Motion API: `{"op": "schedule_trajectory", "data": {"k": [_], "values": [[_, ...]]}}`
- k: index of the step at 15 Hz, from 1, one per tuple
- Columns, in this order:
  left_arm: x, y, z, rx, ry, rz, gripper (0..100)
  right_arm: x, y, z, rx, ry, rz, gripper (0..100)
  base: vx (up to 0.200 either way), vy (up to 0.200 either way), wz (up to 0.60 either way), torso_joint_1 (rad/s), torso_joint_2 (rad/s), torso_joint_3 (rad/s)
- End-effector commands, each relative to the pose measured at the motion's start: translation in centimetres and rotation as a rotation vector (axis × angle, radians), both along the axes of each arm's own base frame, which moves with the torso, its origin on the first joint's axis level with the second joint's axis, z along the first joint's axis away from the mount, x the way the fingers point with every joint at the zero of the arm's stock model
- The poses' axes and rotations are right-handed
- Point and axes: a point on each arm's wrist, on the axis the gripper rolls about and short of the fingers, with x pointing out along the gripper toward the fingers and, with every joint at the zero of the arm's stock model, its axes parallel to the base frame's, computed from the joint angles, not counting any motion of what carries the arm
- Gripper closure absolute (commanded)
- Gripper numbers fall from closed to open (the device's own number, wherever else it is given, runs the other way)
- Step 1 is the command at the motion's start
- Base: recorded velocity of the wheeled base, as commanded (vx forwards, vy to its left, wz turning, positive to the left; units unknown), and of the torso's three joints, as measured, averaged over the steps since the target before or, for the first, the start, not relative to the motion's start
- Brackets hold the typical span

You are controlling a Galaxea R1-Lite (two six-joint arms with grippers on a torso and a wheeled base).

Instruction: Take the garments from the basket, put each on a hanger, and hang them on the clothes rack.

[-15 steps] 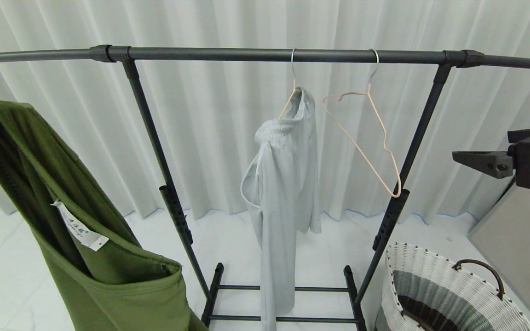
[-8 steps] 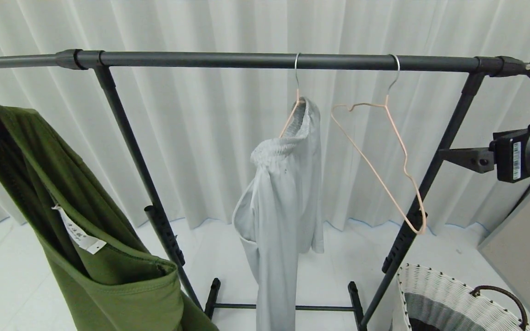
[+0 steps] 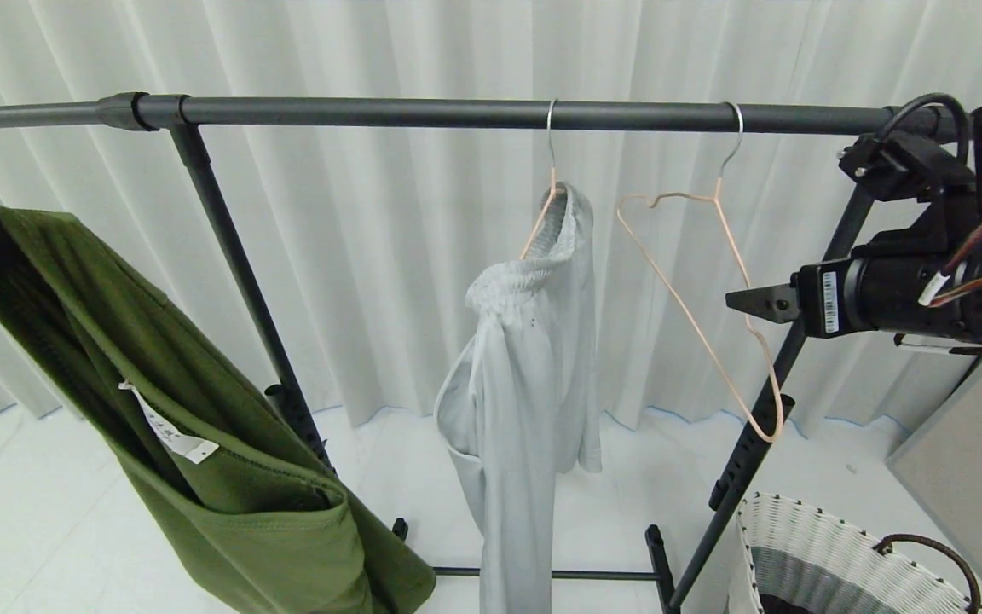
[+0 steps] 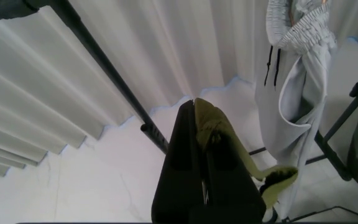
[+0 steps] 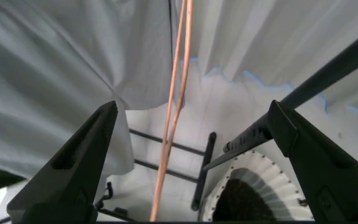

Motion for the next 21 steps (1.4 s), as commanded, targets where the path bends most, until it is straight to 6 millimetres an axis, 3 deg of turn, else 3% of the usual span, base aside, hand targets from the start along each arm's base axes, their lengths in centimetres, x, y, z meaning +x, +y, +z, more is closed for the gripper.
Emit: {"op": "schedule_trajectory", "data": {"k": [1, 10, 11, 21], "values": [[0.0, 0.0, -0.1, 0.003, 0.003, 0.0, 100, 2.0, 1.3, -1.2, 0.008, 0.049, -0.025, 0, 0.0, 0.0, 0.0, 0.0, 0.0, 0.0], [0.1, -0.2, -0.4, 0.011, 0.015, -0.004, 100, 4.1, 2.3, -3.6, 0.027, 0.128, -0.145, 0, 0.0, 0.0, 0.0, 0.0, 0.0, 0.0], [0.1, -0.2, -0.4, 0.01, 0.013, -0.004, 100, 4.1, 2.3, -3.7, 0.028, 0.13, -0.146, 100, 0.0, 0.0, 0.0, 0.0, 0.0, 0.0], [0.0, -0.1, -0.4, 0.009, 0.012, -0.007, 100, 3.3, 1.8, -1.9, 0.059, 0.078, -0.145, 100, 0.0, 0.0, 0.0, 0.0, 0.0, 0.0]]}}
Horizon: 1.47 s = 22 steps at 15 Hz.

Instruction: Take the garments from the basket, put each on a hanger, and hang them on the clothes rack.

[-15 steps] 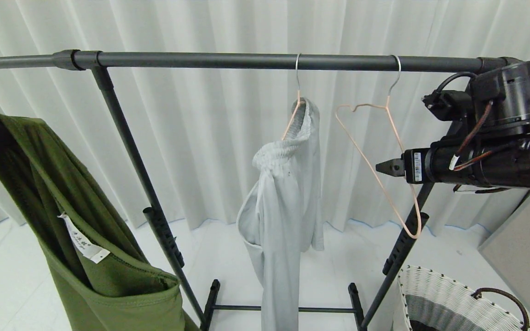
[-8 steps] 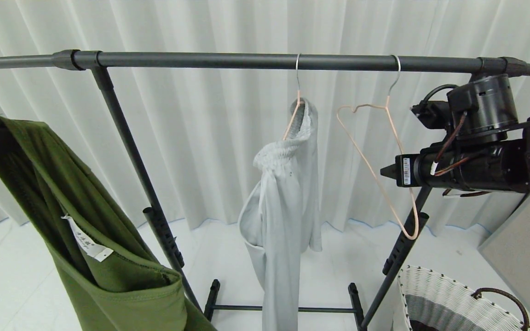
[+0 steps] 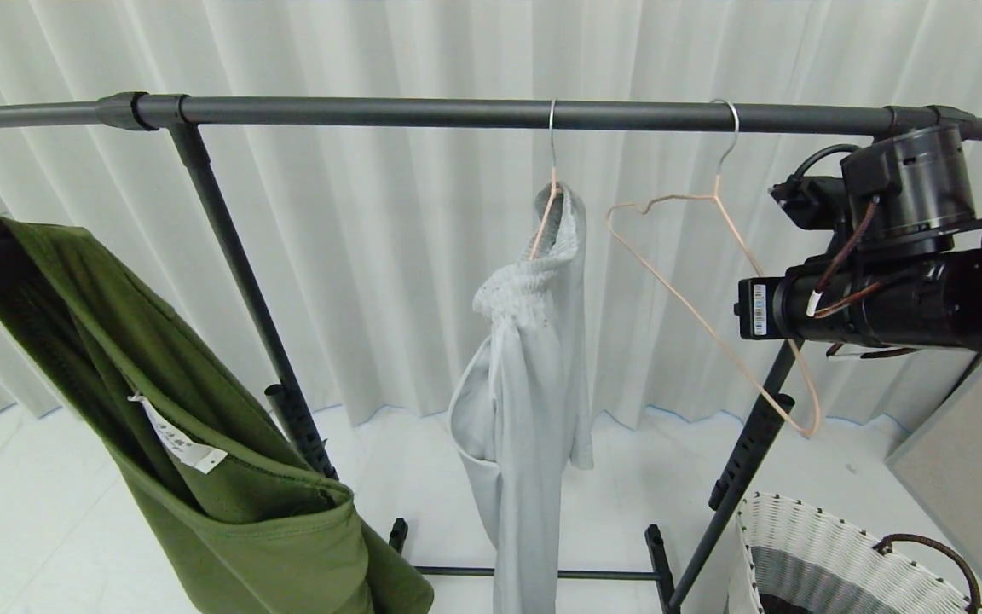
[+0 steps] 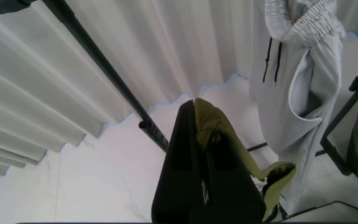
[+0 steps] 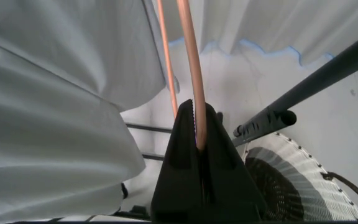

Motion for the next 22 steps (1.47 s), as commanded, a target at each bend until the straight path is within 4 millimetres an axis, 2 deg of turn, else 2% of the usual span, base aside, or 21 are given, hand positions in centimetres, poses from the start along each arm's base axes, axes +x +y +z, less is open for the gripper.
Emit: {"op": "schedule_trajectory", "data": {"k": [1, 4, 11, 15, 22], "values": [[0.0, 0.0, 0.0, 0.0, 0.0, 0.001, 100, -0.6, -0.3, 0.8, 0.014, -0.027, 0.0, 100, 0.0, 0.0, 0.0, 0.0, 0.0, 0.0], [-0.1, 0.1, 0.1, -0.003, -0.005, 0.002, 100, -2.8, -1.0, 2.8, 0.034, -0.094, -0.001, 100, 0.0, 0.0, 0.0, 0.0, 0.0, 0.0], [-0.8, 0.6, -0.3, 0.039, -0.019, -0.01, 100, -6.3, -1.2, 5.0, 0.015, -0.189, 0.018, 100, 0.0, 0.0, 0.0, 0.0, 0.0, 0.0], [-0.9, 0.7, -0.5, 0.059, -0.019, -0.015, 100, -7.7, -1.4, 5.3, 0.029, -0.203, 0.046, 100, -0.2, 0.0, 0.0, 0.004, 0.0, 0.001], [-1.1, 0.8, -0.6, 0.067, -0.019, -0.017, 100, -10.9, -1.6, 4.8, 0.043, -0.204, 0.143, 100, -0.2, 0.0, 0.0, -0.002, 0.0, 0.002]]}}
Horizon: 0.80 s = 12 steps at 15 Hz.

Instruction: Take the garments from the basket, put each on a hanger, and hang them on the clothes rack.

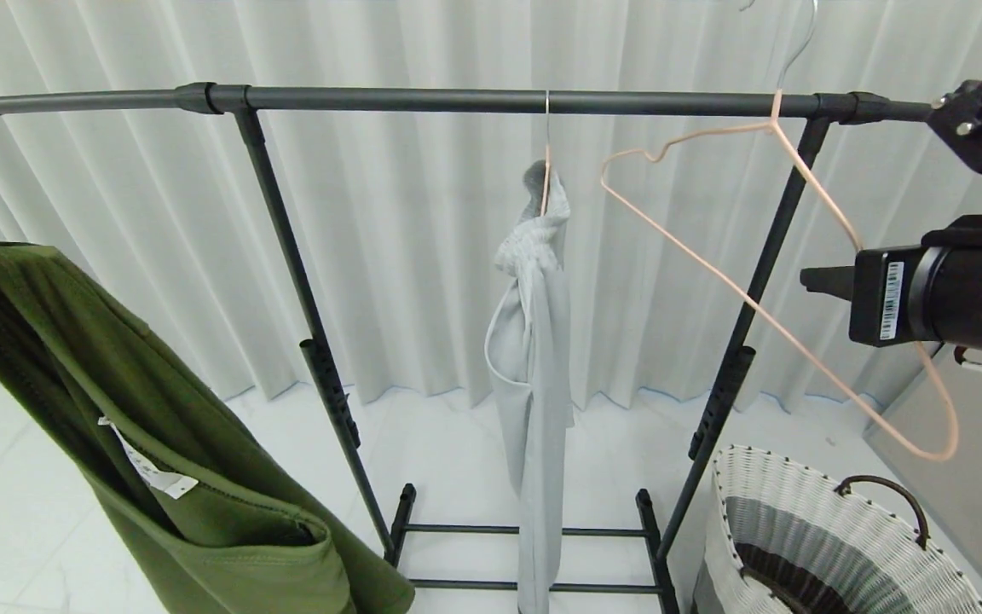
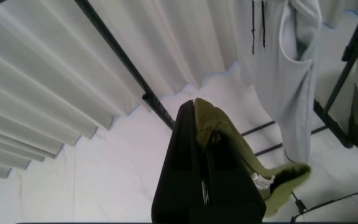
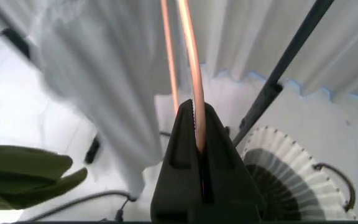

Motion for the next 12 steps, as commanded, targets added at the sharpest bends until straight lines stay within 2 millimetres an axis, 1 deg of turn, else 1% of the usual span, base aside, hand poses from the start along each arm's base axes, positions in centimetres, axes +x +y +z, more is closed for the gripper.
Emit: {"op": "schedule_trajectory", "data": {"k": [1, 4, 5, 8, 10, 12], "values": [[0.1, 0.0, 0.0, 0.001, 0.001, 0.0, 100, -1.0, -0.2, 0.2, 0.011, -0.011, 0.028, 100, -0.2, 0.0, 0.0, 0.002, 0.01, 0.002], [0.1, -0.1, -0.1, 0.003, 0.005, 0.0, 100, -2.4, 0.7, 0.1, 0.018, -0.006, 0.112, 100, -0.2, 0.0, 0.0, 0.002, 0.0, 0.004], [0.1, -0.1, -0.1, 0.003, 0.005, 0.0, 100, -2.7, 0.9, 0.0, 0.017, -0.005, 0.125, 100, 0.0, 0.0, 0.0, 0.0, 0.0, 0.0], [0.3, -0.2, -0.4, 0.025, 0.012, -0.001, 100, -4.6, 1.8, -0.7, 0.015, 0.019, 0.263, 100, 0.0, 0.0, 0.0, 0.0, 0.0, 0.0], [1.1, -0.6, -0.5, 0.038, 0.026, 0.037, 100, -6.1, 2.0, -1.5, 0.008, 0.042, 0.368, 100, 0.0, 0.0, 0.0, 0.0, 0.0, 0.0], [2.5, -1.5, -0.5, 0.034, 0.045, 0.122, 100, -7.2, 2.0, -2.3, 0.004, 0.066, 0.463, 100, 0.0, 0.0, 0.0, 0.0, 0.0, 0.0]]}}
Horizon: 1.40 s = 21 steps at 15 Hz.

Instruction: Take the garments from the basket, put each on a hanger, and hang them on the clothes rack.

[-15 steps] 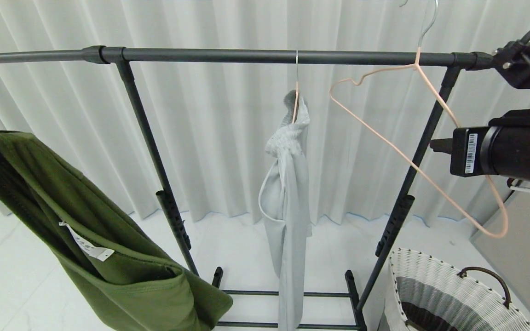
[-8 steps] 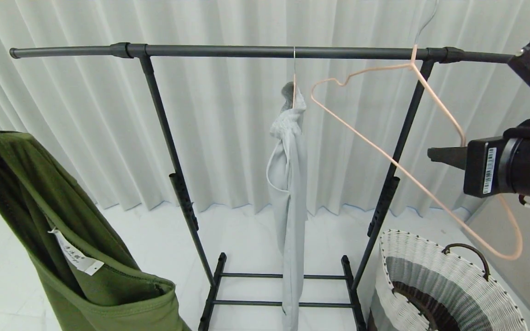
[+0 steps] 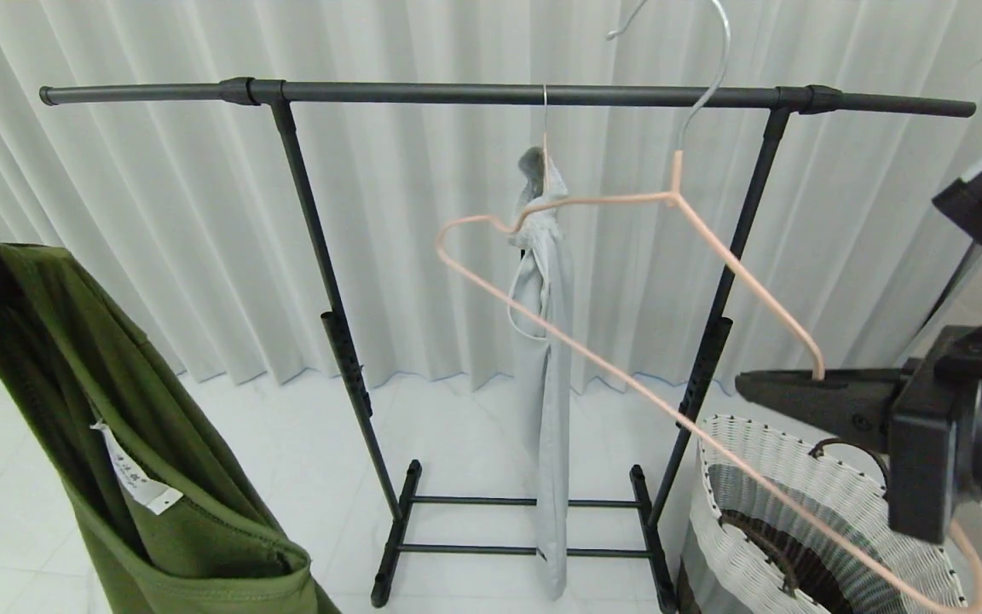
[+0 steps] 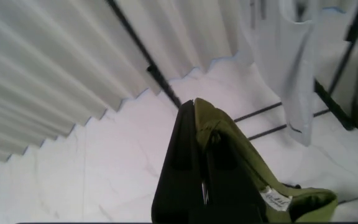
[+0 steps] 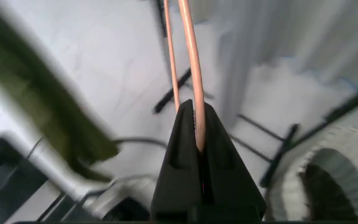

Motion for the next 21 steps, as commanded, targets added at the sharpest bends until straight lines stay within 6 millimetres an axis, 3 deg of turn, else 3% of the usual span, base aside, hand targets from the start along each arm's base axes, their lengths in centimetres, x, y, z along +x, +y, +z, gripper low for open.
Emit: {"op": "schedule_trajectory", "data": {"k": [1, 4, 6, 11, 21], "values": [[2.9, -1.9, -0.3, -0.054, 0.057, 0.071, 100, -1.5, -0.4, -0.6, 0.005, 0.016, 0.099, 100, 0.0, 0.0, 0.0, 0.0, 0.0, 0.0], [6.2, -4.1, -0.2, -0.178, 0.081, 0.213, 100, -2.8, -0.5, -0.7, 0.028, 0.047, 0.24, 100, 0.0, 0.0, 0.0, 0.0, 0.0, 0.0], [7.3, -4.8, 0.3, -0.221, 0.071, 0.246, 100, -2.9, 0.0, -0.6, 0.045, 0.047, 0.277, 100, 0.0, 0.0, 0.0, 0.0, 0.0, 0.0], [7.4, -5.0, 0.7, -0.229, 0.063, 0.239, 100, -2.0, 2.7, -0.9, 0.086, 0.027, 0.289, 100, 0.0, 0.0, 0.0, 0.0, 0.0, 0.0], [7.6, -4.8, 1.2, -0.235, 0.046, 0.251, 100, -3.1, 2.0, -0.8, 0.105, 0.026, 0.345, 100, 0.0, 0.0, 0.0, 0.0, 0.0, 0.0]]}}
